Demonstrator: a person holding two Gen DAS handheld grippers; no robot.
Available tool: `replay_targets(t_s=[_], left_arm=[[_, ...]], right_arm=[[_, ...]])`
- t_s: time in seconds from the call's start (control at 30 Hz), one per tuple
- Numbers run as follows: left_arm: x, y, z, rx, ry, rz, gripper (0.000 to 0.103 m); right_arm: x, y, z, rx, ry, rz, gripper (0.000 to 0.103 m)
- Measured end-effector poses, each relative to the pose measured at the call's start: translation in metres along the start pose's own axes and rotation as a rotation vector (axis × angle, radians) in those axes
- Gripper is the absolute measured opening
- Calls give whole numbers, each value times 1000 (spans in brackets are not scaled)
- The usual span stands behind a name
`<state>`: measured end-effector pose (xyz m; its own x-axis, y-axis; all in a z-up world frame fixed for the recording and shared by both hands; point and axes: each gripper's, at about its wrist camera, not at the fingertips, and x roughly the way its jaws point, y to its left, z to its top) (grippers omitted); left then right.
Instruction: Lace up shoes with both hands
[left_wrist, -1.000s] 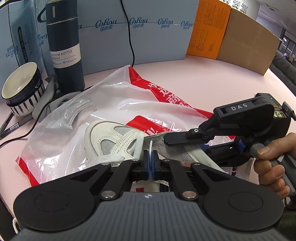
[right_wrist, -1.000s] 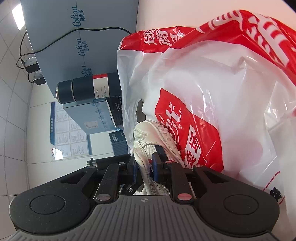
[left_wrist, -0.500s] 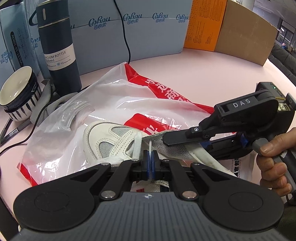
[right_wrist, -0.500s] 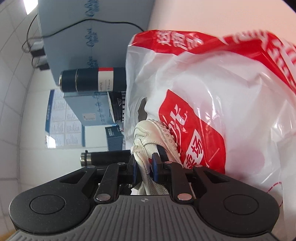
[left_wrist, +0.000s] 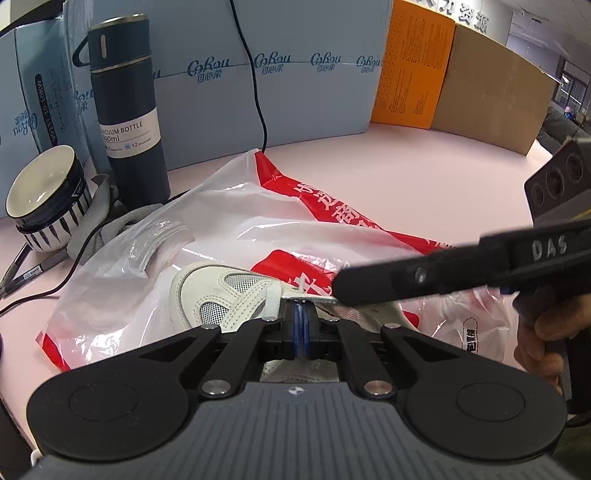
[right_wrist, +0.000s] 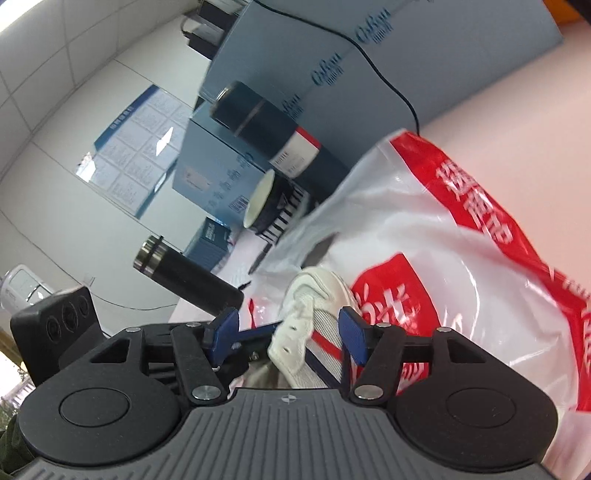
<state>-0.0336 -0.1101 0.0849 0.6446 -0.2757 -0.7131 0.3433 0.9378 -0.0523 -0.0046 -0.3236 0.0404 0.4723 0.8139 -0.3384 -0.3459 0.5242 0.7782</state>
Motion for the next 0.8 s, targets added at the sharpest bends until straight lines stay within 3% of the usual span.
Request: replay_targets(t_s=[0.13, 0.23, 0.27, 0.43, 0.57, 0.67, 0.8], left_arm=[[-20, -5, -7, 9, -37, 18, 20], [-36, -10, -14, 2, -61, 44, 46], [-38, -14, -17, 9, -59, 59, 47], [-43, -30, -33, 53, -30, 109, 47], [-38, -22, -40, -19, -16, 119, 32], [-40, -19, -41, -37, -27, 181, 23], [-40, -14, -45, -72, -41, 188, 23]], right_arm=[[0, -6, 7, 75, -9, 39, 67], [4, -19, 9, 214, -21, 91, 67], [6, -23, 10, 258, -27, 107, 67], [12, -28, 10, 335, -36, 95, 67], [15, -33, 6, 391, -49, 107, 66], [16, -30, 5, 376, -46, 105, 64], [26, -22, 8, 318, -21, 97, 54]])
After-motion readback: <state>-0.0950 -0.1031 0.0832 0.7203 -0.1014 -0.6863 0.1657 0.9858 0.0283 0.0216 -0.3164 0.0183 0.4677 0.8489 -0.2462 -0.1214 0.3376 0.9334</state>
